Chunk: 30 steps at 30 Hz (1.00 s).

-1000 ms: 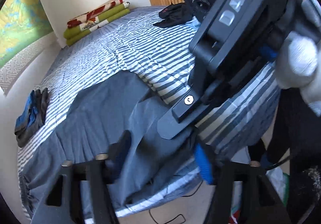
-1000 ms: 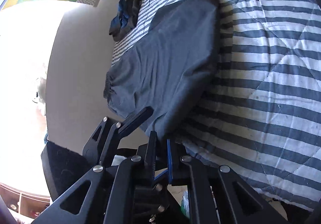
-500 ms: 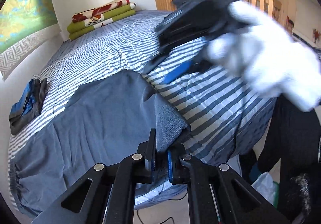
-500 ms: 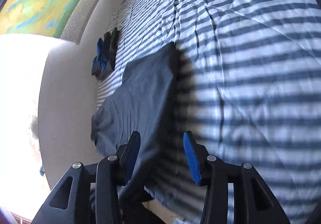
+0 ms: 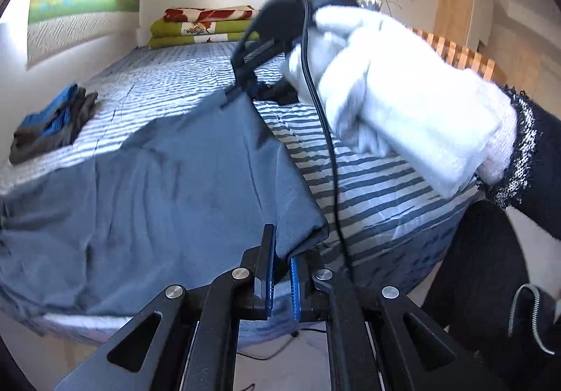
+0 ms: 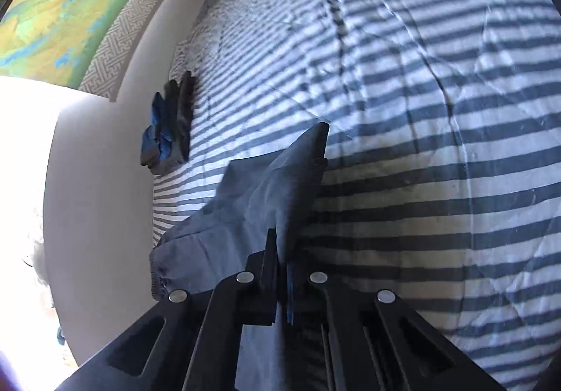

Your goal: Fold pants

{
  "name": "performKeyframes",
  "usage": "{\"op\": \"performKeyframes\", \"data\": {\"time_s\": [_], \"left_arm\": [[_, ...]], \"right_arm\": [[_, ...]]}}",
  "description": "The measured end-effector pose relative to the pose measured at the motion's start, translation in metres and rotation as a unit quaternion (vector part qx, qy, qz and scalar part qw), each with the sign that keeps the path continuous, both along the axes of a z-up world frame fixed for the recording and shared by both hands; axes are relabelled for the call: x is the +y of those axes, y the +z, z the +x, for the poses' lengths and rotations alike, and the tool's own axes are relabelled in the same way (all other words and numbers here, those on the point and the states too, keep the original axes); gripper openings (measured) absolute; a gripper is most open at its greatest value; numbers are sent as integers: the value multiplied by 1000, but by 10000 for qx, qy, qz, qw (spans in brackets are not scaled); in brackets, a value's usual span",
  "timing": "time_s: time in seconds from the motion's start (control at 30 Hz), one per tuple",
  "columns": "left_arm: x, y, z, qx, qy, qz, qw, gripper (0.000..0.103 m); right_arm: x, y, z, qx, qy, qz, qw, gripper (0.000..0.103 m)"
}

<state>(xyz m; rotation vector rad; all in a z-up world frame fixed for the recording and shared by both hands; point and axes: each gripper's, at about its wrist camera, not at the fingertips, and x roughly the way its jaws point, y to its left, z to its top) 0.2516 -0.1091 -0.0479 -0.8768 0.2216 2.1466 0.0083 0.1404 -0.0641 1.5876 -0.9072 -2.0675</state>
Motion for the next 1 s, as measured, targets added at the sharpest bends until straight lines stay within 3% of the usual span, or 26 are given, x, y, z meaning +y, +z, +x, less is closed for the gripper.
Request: {"op": "performKeyframes", "data": {"time_s": [0.33,0.53,0.73,1.0], "left_arm": [[-94,36,-10,-70,650,909,9937,4],[-168,48,-42,-60,1379,1197,9832,4],[-249,32,-76,-194,2263,1257,9657,4],[-333,-16,-105,-658,3300,1425,9308,3]], "right_arm": [[-78,71,2,492,344,397,9974,2],[-168,79,-21,537,746,673,9935,2],[-276,63,-34,541,1330,1079,9837,2],[-409,21,-40,460,2168,1619,9616,2]]}}
